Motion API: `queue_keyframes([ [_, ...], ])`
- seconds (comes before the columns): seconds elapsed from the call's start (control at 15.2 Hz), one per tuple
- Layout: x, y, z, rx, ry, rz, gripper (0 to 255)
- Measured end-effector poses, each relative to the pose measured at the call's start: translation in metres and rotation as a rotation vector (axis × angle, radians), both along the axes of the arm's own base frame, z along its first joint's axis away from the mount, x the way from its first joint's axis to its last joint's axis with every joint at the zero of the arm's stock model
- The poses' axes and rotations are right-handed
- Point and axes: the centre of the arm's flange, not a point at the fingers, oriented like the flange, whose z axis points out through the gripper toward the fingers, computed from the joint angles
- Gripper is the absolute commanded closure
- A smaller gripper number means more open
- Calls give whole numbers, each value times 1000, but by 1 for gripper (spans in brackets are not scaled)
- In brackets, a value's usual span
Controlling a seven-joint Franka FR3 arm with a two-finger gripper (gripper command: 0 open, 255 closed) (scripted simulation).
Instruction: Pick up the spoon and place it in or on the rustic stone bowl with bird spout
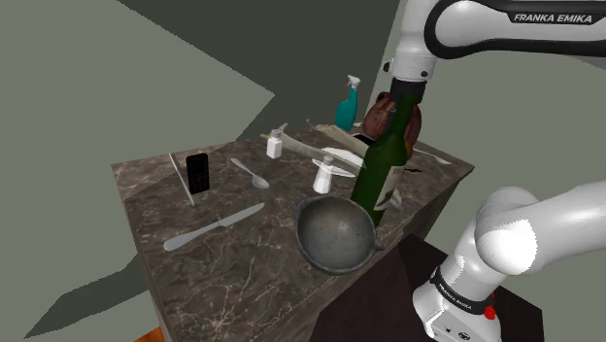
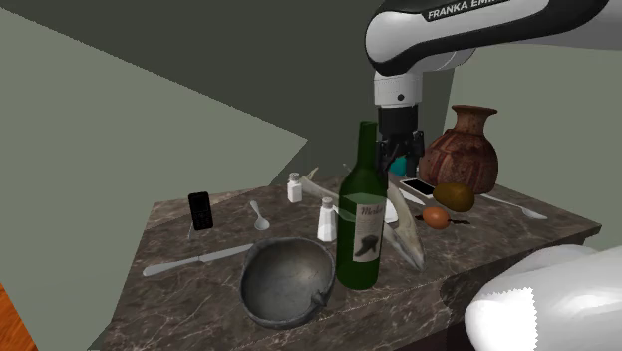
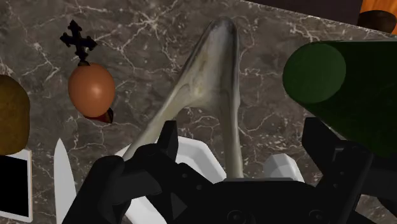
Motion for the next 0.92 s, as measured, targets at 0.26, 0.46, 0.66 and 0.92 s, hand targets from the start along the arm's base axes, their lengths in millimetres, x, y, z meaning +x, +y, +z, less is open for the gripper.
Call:
queue_keyframes([
  [0.26,20,13,-8,12,2,-16,0],
  [0.46,51,32,-20,29,3,-37,0],
  [0.66,81,48,-34,47,6,-61,0],
  [0.92,121,73,-48,71,8,-92,0],
])
